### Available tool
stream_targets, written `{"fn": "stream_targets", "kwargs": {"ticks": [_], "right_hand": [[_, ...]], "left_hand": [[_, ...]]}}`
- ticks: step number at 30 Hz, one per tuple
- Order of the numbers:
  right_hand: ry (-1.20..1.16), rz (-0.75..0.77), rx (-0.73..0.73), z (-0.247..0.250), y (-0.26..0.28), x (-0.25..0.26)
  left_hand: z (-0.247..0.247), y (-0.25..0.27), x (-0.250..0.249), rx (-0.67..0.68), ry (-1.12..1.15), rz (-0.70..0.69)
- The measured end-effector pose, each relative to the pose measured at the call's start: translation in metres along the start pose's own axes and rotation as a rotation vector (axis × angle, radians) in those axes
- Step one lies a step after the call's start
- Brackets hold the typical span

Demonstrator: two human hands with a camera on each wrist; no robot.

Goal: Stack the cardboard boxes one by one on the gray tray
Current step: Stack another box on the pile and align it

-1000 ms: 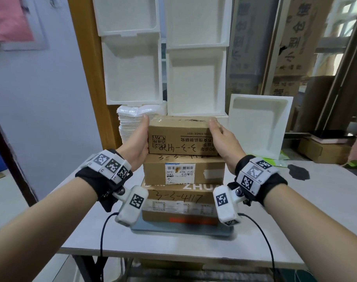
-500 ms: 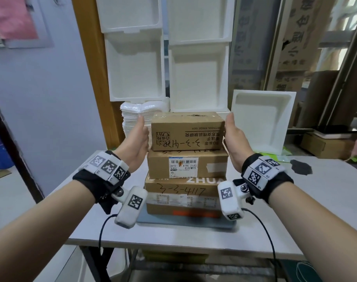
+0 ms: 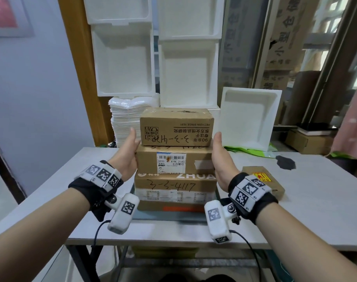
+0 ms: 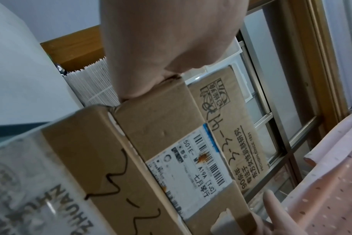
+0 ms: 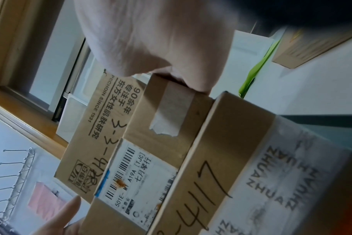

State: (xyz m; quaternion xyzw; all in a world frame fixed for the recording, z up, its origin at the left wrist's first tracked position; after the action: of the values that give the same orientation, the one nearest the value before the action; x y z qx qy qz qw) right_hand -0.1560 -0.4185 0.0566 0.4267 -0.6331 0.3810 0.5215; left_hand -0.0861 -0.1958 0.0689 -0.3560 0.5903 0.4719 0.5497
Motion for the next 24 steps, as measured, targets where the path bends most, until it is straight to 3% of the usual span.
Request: {"fn": "stream_targets", "kwargs": {"ticks": [11, 17, 24], "right_hand": [[0.042, 0.033, -0.06, 0.002, 0.0, -0.018], [0.05, -0.003, -0.071, 0.009, 0.0, -0.008], [0.057, 0.004, -0.101, 0.02, 0.017, 0.029]], "left_hand": [[-0.003, 0.0, 0.009, -0.012, -0.035, 0.024], [0.017, 0.005, -0.004, -0.092, -0.018, 0.017], [0.013, 0.03, -0.054, -0.154, 0.028, -0.134]]}}
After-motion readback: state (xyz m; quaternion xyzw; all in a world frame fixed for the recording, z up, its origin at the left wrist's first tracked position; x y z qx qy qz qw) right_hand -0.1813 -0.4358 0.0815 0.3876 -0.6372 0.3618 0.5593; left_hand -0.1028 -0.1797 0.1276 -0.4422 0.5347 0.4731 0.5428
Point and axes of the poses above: each hand's wrist, its own y-axis away from the middle knuckle, its own z-axis out of the back of the hand, x = y × z, the point moved 3 cm from there along -y, towards the middle knuckle, and after that the axes turned 12 degrees about -y, right-handed, at the moved point
